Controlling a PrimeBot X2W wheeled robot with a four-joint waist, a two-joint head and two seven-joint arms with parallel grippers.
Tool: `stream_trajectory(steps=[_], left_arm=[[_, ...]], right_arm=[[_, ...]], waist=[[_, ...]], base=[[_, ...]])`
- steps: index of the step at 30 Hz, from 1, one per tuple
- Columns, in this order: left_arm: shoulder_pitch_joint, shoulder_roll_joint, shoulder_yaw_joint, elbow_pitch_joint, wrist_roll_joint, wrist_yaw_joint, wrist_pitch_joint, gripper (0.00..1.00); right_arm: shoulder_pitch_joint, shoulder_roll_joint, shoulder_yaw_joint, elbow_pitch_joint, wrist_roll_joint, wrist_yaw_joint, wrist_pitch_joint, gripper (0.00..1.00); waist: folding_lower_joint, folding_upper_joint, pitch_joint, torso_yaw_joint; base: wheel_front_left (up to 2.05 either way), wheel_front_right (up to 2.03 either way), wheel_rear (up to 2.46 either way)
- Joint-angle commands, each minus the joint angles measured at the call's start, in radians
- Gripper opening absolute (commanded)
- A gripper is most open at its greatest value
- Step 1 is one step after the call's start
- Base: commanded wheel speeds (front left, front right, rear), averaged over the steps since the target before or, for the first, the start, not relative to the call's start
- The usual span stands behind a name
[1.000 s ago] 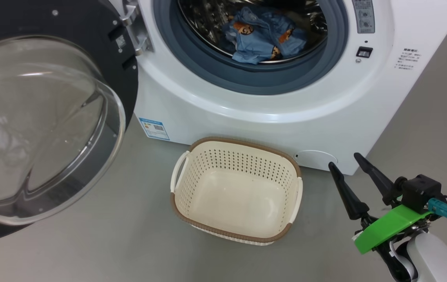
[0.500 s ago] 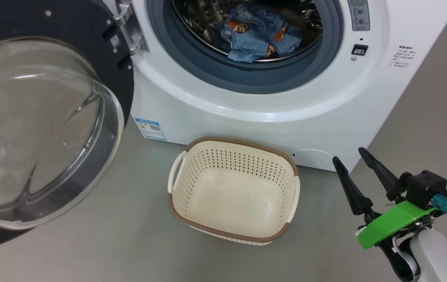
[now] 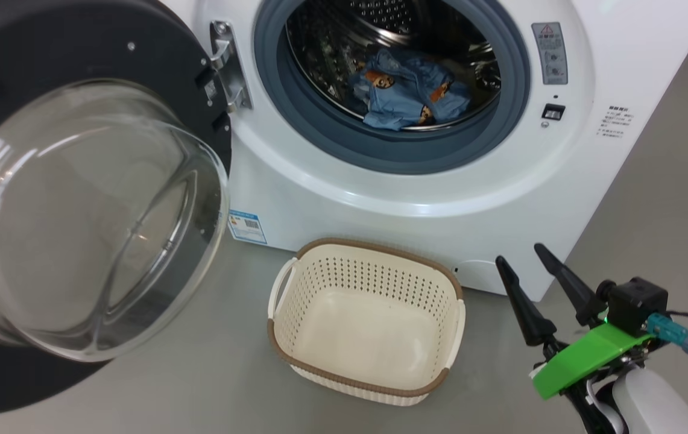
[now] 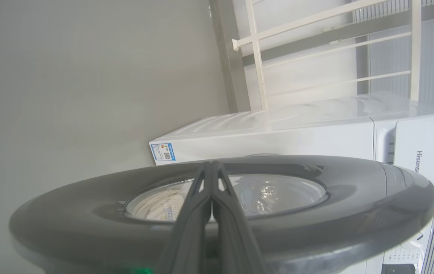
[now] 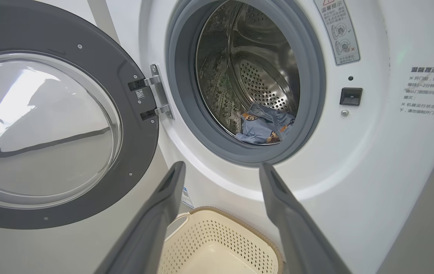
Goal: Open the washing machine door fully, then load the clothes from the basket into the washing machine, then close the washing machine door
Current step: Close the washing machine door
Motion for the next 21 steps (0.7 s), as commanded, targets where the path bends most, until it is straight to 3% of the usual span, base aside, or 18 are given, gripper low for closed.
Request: stream_trajectory(steps=[1,5,11,14,21], left_arm=[[0.021,0.033,0.004,-0.023,-0.008,0.000,0.024,0.00],[0.066,-0.002,-0.008,-0.113,-0.029,0.009,0.113,0.00],[0.170,-0.078,-0.037,-0.355,-0.051,0.072,0.225,0.00],[0.231,-0.122,-0.042,-0.520,-0.078,0.133,0.282,0.00],[0.362,-0.222,-0.027,-0.906,-0.160,0.323,0.380,0.00]], right_arm=[[0.010,0.000,0.017,-0.019,0.006,0.002,-0.005,1.00],[0.038,0.017,0.003,-0.019,0.013,0.002,-0.005,1.00],[0.069,0.045,-0.008,-0.019,0.013,0.002,-0.005,1.00],[0.073,0.053,-0.011,-0.022,0.012,0.002,-0.005,1.00],[0.084,0.063,-0.020,-0.030,0.013,0.002,-0.005,1.00]], waist=[[0.0000,-0.0001,-0.017,0.002],[0.0000,-0.0001,-0.045,0.007],[0.0000,-0.0001,-0.076,0.014],[0.0000,-0.0001,-0.083,0.013],[0.0000,-0.0001,-0.086,0.000]], base=[[0.00,0.00,0.00],[0.00,0.00,0.00],[0.00,0.00,0.00],[0.00,0.00,0.00],[0.00,0.00,0.00]])
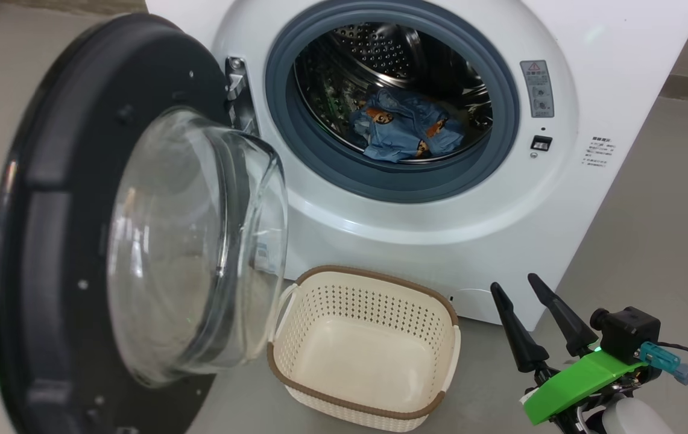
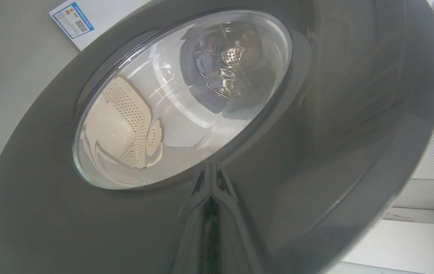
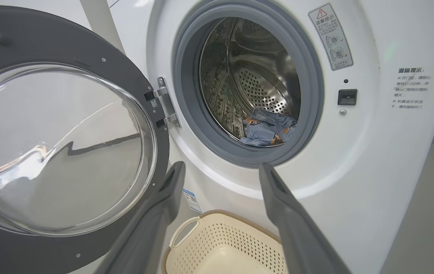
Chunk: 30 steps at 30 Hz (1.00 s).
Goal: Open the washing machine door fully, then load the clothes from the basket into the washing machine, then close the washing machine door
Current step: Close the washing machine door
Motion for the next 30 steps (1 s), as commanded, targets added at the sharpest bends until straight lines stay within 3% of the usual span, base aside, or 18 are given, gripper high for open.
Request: stream_trajectory(steps=[1,6,11,18,30], left_arm=[[-0.003,0.017,0.032,-0.098,-0.030,0.035,0.023,0.00],[0.035,-0.063,0.010,-0.263,-0.050,0.131,0.024,0.00],[0.044,-0.121,-0.036,-0.342,-0.039,0.175,0.009,0.00],[0.032,-0.185,-0.077,-0.372,-0.029,0.168,-0.028,0.00],[-0.032,-0.272,-0.112,-0.336,-0.030,0.104,-0.097,0.00]], right_arm=[[0.006,0.002,0.014,-0.027,0.003,0.002,-0.005,1.00],[-0.003,0.009,0.013,-0.030,0.002,0.002,-0.005,1.00],[-0.011,0.013,0.006,-0.032,-0.001,0.002,-0.005,1.00],[-0.015,0.015,-0.002,-0.031,-0.003,0.002,-0.005,1.00],[-0.029,0.005,-0.003,-0.027,0.000,0.002,-0.005,1.00]], waist=[[0.0000,0.0000,0.000,-0.007],[0.0000,0.0000,0.003,-0.036],[0.0000,0.0000,0.010,-0.079],[0.0000,0.0000,0.017,-0.157],[0.0000,0.0000,0.025,-0.263]], base=[[0.00,0.00,0.00],[0.00,0.00,0.00],[0.00,0.00,0.00],[0.00,0.00,0.00],[0.00,0.00,0.00]])
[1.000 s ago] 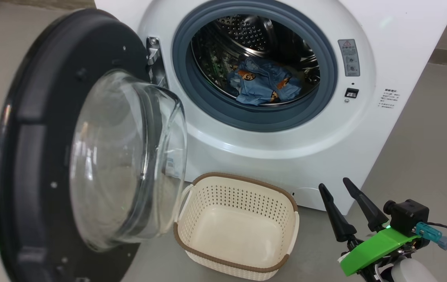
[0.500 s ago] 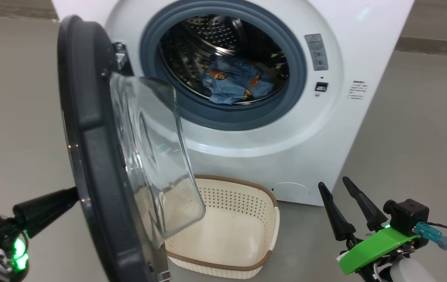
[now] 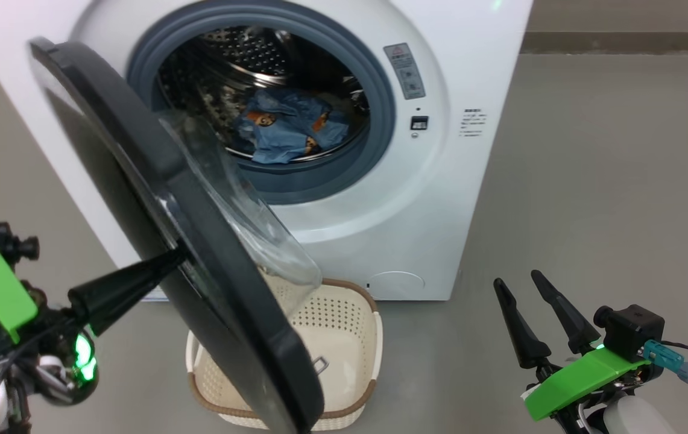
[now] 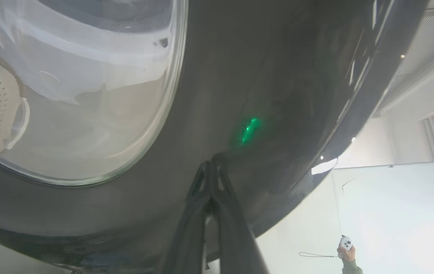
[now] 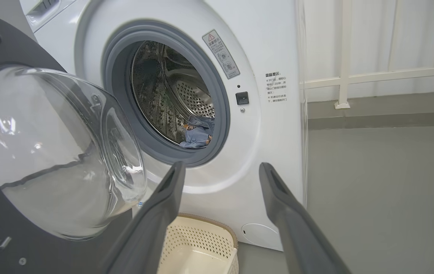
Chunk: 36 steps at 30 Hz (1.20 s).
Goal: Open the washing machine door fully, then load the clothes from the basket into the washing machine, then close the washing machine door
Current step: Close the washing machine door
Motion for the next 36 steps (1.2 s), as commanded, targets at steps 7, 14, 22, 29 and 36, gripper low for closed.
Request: stream_trajectory(steps=[7,14,22,29,36], left_arm=[[-0.094,0.001,0.022,0.021,-0.002,-0.040,-0.037,0.00],[-0.105,-0.006,0.012,0.043,-0.001,-0.060,-0.042,0.00],[-0.100,0.001,0.005,0.035,0.013,-0.081,-0.043,0.00],[-0.079,0.007,0.009,0.009,0.035,-0.102,-0.061,0.16],[-0.053,0.009,0.018,-0.019,0.066,-0.141,-0.098,1.00]], right_arm=[[-0.031,-0.008,0.018,-0.023,0.002,0.002,-0.005,1.00],[-0.029,-0.008,0.012,-0.024,0.000,0.002,-0.005,1.00],[-0.024,-0.005,0.000,-0.026,-0.005,0.002,-0.005,1.00],[-0.023,-0.006,-0.005,-0.029,-0.004,0.002,-0.005,1.00],[-0.017,-0.008,-0.007,-0.033,-0.006,0.002,-0.005,1.00]], waist=[[0.0000,0.0000,0.009,-0.053],[0.0000,0.0000,0.010,-0.056],[0.0000,0.0000,0.005,-0.038],[0.0000,0.0000,0.000,-0.034],[0.0000,0.0000,-0.004,-0.048]], base=[[0.00,0.00,0.00],[0.00,0.00,0.00],[0.00,0.00,0.00],[0.00,0.00,0.00],[0.00,0.00,0.00]])
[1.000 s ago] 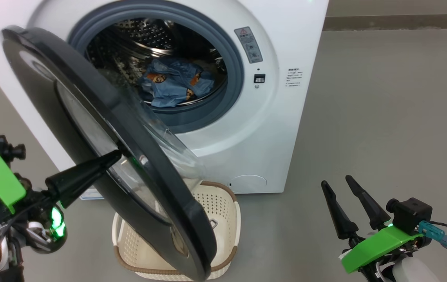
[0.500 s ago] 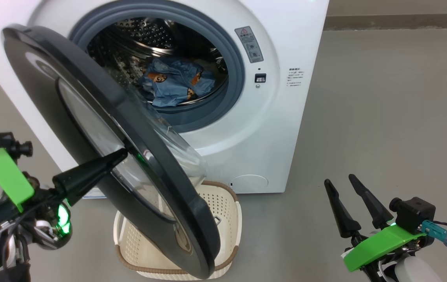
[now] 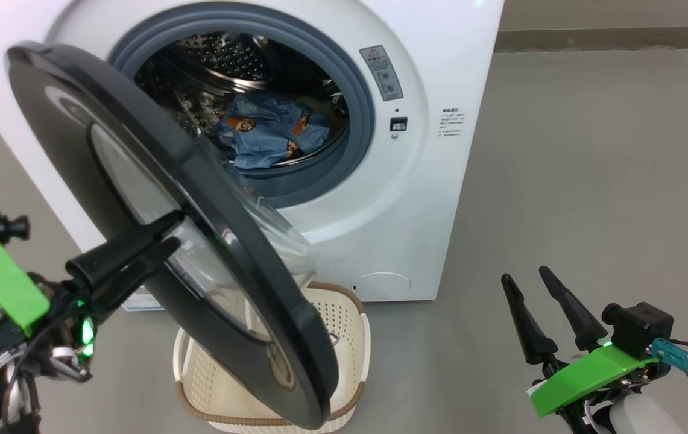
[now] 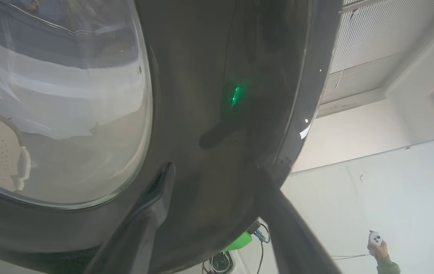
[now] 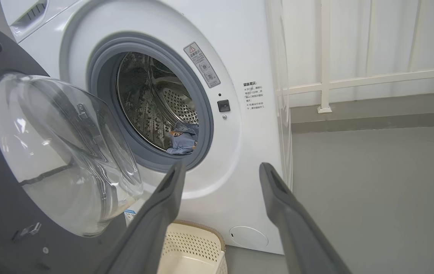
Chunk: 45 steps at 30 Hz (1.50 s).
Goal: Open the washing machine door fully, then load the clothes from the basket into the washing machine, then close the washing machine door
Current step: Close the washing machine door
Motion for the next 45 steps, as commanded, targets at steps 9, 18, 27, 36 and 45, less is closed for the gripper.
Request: stream_trajectory(steps=[9,18,27,36,45], left_arm=[[0.056,0.080,0.058,-0.080,0.129,-0.142,-0.102,1.00],[0.160,0.095,0.082,-0.149,0.291,-0.278,-0.262,1.00],[0.280,0.117,0.014,-0.150,0.626,-0.318,-0.625,1.00],[0.364,0.072,-0.082,-0.022,0.810,-0.319,-1.010,1.00],[0.382,0.104,-0.142,0.141,0.996,-0.316,-1.272,1.00]], right_arm=[[-0.009,-0.016,0.004,-0.031,-0.004,0.002,-0.005,1.00],[-0.004,-0.023,-0.006,-0.036,-0.005,0.002,-0.005,1.00],[-0.010,-0.026,-0.014,-0.042,-0.007,0.002,-0.005,1.00],[-0.008,-0.026,-0.034,-0.049,-0.013,0.002,-0.005,1.00],[-0.008,-0.029,-0.041,-0.052,-0.016,0.002,-0.005,1.00]], waist=[[0.0000,-0.0001,-0.004,-0.032],[0.0000,-0.0001,-0.001,-0.046],[0.0000,-0.0001,0.008,-0.056],[0.0000,-0.0001,0.014,-0.065],[0.0000,-0.0001,0.019,-0.070]], base=[[0.00,0.00,0.00],[0.00,0.00,0.00],[0.00,0.00,0.00],[0.00,0.00,0.00],[0.00,0.00,0.00]])
